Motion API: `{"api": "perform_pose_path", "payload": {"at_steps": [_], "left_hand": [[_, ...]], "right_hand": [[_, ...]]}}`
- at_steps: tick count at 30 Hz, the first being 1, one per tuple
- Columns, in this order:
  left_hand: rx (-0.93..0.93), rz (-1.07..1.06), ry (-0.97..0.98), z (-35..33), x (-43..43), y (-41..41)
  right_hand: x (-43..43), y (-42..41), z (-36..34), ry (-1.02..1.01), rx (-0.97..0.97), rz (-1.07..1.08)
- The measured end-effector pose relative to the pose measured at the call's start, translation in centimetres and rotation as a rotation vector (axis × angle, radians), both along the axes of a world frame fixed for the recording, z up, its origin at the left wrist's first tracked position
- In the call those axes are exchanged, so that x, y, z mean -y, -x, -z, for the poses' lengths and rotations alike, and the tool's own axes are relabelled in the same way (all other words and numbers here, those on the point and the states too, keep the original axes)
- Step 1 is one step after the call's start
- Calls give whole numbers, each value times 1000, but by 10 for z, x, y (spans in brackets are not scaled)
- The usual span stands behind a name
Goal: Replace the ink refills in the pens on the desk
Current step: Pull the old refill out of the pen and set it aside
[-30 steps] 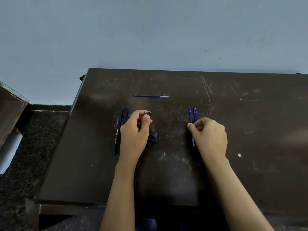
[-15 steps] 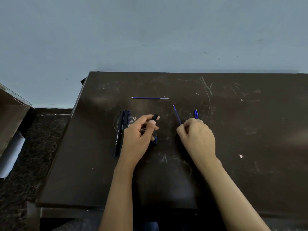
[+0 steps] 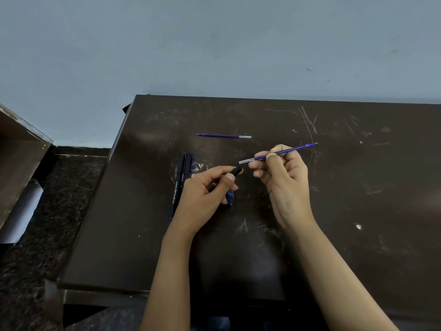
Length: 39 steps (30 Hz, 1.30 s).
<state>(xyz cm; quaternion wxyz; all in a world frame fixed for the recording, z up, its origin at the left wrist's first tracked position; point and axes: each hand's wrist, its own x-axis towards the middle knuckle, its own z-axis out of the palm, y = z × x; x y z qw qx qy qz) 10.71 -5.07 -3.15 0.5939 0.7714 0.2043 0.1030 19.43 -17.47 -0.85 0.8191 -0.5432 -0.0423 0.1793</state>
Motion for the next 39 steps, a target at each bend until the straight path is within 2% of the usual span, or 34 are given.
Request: {"api": "perform_pose_path", "payload": {"at_steps": [10, 13, 17, 21, 26, 28, 31, 39], "left_hand": [[15, -5, -63, -5, -8, 4], [14, 5, -65, -7, -8, 6], [0, 23, -119, -4, -10, 5], [39, -59, -115, -4, -15, 7], [159, -186, 53, -2, -19, 6], [170, -206, 83, -1, -21, 4], [180, -189, 77, -1, -21, 5], [166, -162, 51, 1, -20, 3]], "right_hand": [[-4, 0, 8, 109, 110, 12], [-6, 2, 9, 176, 147, -44], [-10, 8, 14, 370, 240, -172], [-14, 15, 16, 401, 276, -220], [-12, 15, 28, 787, 588, -343], [-13, 16, 33, 873, 680, -408], [-14, 18, 36, 895, 761, -411], [-15, 19, 36, 923, 789, -403]]}}
